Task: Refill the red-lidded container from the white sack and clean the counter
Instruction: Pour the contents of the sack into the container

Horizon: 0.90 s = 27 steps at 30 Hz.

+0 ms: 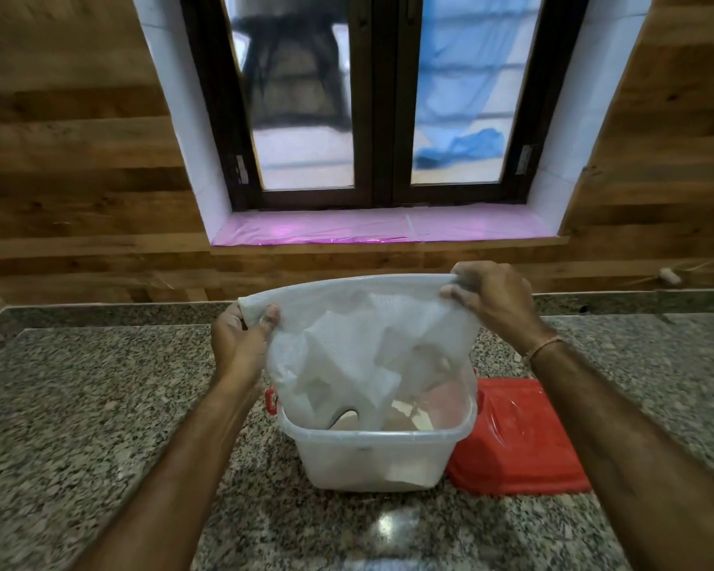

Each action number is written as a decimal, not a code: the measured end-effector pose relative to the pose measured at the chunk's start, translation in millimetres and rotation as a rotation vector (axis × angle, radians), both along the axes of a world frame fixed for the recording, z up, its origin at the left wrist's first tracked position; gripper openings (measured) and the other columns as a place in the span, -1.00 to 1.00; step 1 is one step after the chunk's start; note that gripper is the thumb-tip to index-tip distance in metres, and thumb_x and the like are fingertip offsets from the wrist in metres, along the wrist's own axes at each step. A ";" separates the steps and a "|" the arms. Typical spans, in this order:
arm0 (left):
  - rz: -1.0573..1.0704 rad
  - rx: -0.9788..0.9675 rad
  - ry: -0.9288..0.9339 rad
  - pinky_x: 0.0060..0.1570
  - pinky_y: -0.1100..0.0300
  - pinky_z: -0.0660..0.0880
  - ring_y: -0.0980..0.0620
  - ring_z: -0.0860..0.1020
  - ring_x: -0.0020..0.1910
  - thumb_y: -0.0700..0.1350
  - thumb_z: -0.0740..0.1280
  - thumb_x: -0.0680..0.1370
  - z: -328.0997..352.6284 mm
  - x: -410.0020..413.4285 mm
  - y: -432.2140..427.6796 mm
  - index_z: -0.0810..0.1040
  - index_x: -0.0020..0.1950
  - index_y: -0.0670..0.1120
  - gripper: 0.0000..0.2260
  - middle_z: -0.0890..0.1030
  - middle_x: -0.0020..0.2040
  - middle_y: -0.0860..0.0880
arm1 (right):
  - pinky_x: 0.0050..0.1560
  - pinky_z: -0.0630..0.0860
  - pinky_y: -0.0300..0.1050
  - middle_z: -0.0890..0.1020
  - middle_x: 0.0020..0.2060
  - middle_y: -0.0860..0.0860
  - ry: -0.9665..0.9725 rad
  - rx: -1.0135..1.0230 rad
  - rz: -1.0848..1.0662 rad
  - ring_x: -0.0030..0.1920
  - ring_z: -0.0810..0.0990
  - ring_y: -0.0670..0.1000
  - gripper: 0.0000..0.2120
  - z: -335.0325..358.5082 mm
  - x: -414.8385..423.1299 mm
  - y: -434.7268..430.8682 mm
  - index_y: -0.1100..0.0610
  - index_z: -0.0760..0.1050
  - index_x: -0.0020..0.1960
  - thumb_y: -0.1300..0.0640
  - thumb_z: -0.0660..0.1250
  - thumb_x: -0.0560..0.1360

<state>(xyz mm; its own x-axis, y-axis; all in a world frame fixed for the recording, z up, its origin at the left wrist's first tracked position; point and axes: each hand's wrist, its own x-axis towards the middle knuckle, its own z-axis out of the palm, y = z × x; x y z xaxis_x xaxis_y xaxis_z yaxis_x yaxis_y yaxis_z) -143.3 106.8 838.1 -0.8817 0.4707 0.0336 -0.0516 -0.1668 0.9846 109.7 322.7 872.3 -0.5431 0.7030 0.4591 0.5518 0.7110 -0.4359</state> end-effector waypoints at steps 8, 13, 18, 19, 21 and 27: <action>0.093 -0.523 0.601 0.03 -0.18 0.62 -0.10 0.64 0.07 -0.07 0.48 0.54 9.5 -14.7 -8.4 0.52 0.17 0.05 -0.74 0.64 0.12 -0.01 | -0.22 0.52 -0.07 0.59 -0.35 0.00 0.667 -0.632 0.033 -0.28 0.54 -0.02 -0.77 -25.7 -9.4 -10.1 0.16 0.57 -0.28 0.15 0.51 0.51; -0.180 -0.611 1.206 0.30 -0.11 0.35 -0.05 0.52 0.30 0.23 0.37 0.55 55.9 25.2 47.8 0.43 0.46 0.06 -0.48 0.59 0.29 0.02 | -0.24 0.53 -0.10 0.58 -0.30 0.08 0.695 -0.612 0.125 -0.24 0.52 0.01 -0.78 -11.4 -25.6 -16.0 0.26 0.56 -0.22 0.16 0.50 0.51; -0.347 -0.533 1.217 -0.03 0.14 0.50 0.00 0.64 0.00 0.06 0.42 0.58 75.9 56.8 97.2 0.69 0.06 0.02 -0.84 0.72 -0.05 0.03 | -0.16 0.62 -0.04 0.68 -0.14 0.18 0.760 -0.697 0.180 -0.16 0.63 0.07 -0.72 2.1 -27.8 -22.3 0.41 0.57 0.03 0.17 0.47 0.54; -0.321 -0.501 1.195 -0.13 0.17 0.44 -0.01 0.64 -0.02 0.04 0.42 0.58 76.0 55.7 99.4 0.69 0.01 0.01 -0.87 0.72 -0.09 0.03 | -0.09 0.67 -0.02 0.72 -0.05 0.18 0.740 -0.727 0.175 -0.10 0.69 0.08 -0.72 -3.3 -22.7 -24.7 0.39 0.59 0.10 0.18 0.47 0.54; -0.238 -0.443 1.146 -0.19 0.18 0.37 -0.02 0.65 -0.03 0.00 0.42 0.57 74.1 50.3 98.8 0.67 -0.05 -0.02 -0.89 0.72 -0.11 0.02 | -0.06 0.68 -0.02 0.76 -0.05 0.11 0.666 -0.752 0.137 -0.08 0.73 0.03 -0.79 -26.0 -12.6 -27.6 0.32 0.63 0.09 0.23 0.49 0.52; -0.112 -0.404 1.123 -0.20 0.18 0.47 0.00 0.67 -0.09 -0.23 0.44 0.51 69.1 51.6 95.7 0.66 -0.11 -0.01 -0.89 0.74 -0.15 0.07 | -0.36 0.28 -0.07 0.42 -0.43 -0.09 0.498 -0.215 -0.252 -0.38 0.33 -0.04 -0.60 -68.6 -26.6 -50.2 0.14 0.34 -0.31 0.04 0.54 0.45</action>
<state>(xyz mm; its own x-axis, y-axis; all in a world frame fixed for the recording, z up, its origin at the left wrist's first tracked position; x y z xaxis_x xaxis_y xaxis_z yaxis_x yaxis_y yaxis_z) -91.7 202.5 907.2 -0.4077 0.6966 0.5903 0.8757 0.1150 0.4691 83.1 272.5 803.7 -0.1034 0.8876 0.4488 0.3844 0.4518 -0.8051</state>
